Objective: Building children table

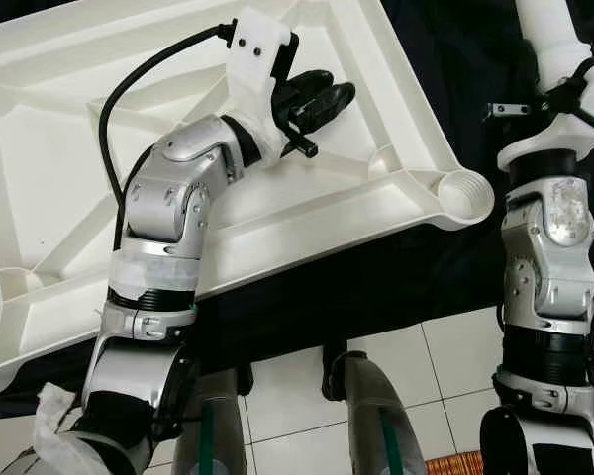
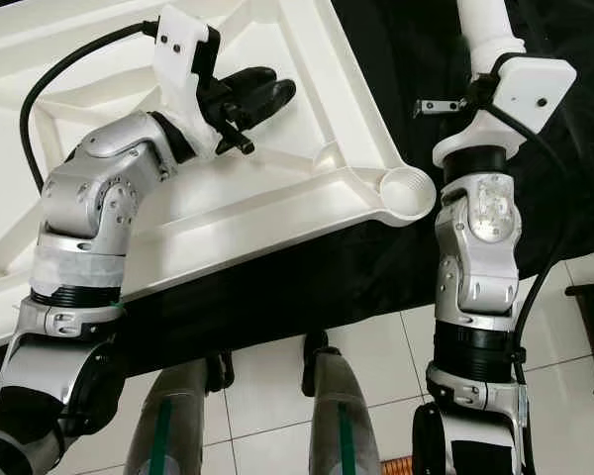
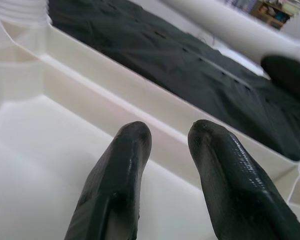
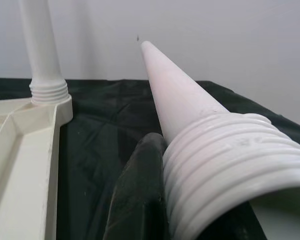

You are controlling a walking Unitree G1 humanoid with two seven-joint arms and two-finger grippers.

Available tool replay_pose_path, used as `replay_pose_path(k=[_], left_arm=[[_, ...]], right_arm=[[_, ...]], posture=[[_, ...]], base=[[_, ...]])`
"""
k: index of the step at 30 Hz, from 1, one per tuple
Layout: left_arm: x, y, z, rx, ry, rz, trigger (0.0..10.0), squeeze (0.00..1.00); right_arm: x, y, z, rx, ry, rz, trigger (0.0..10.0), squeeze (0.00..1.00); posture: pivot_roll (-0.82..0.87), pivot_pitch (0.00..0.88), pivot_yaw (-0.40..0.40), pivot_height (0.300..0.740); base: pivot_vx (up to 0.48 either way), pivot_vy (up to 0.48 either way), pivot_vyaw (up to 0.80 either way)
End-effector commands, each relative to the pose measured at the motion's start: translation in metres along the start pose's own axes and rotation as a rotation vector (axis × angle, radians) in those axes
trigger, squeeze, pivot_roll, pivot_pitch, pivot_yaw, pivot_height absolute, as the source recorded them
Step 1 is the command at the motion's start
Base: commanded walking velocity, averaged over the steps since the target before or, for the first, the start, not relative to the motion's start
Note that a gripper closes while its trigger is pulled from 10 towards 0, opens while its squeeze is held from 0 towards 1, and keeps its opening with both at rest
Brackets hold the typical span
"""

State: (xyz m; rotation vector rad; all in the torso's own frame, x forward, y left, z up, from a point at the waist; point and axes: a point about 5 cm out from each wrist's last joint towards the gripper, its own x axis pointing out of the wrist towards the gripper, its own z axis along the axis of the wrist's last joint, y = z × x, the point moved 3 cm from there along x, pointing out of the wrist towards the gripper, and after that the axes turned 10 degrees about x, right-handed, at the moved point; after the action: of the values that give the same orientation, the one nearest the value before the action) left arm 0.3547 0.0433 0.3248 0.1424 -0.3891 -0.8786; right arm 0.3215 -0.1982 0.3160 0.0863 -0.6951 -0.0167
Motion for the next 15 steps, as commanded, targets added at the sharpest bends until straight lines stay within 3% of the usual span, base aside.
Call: replay_pose_path(k=[1,9,10,14,15], left_arm=[[0.004,0.000,0.005,0.011,-0.041,0.015,10.0,0.00],[0.009,0.003,0.009,0.038,-0.055,0.047,10.0,0.00],[0.012,0.004,0.008,0.051,-0.063,0.051,10.0,0.00],[0.014,0.005,0.007,0.054,-0.068,0.056,10.0,0.00],[0.014,0.007,0.007,0.053,-0.073,0.062,10.0,0.00]], right_arm=[[-0.004,0.004,0.019,-0.012,-0.094,0.011,10.0,0.00],[-0.002,0.007,0.032,-0.014,-0.144,0.018,10.0,0.00],[0.003,0.009,0.039,-0.040,-0.176,0.039,10.0,0.00],[0.007,0.012,0.044,-0.059,-0.199,0.054,10.0,0.00],[0.010,0.015,0.046,-0.071,-0.211,0.067,10.0,0.00]], posture=[[0.08,0.231,0.012,0.740],[0.06,0.191,0.022,0.740],[0.06,0.140,0.024,0.740],[0.06,0.140,0.024,0.740],[0.05,0.102,0.025,0.740]], base=[[0.000,0.000,0.00],[0.000,0.000,0.00],[0.000,0.000,0.00],[0.000,0.000,0.00],[0.000,0.000,0.00]])
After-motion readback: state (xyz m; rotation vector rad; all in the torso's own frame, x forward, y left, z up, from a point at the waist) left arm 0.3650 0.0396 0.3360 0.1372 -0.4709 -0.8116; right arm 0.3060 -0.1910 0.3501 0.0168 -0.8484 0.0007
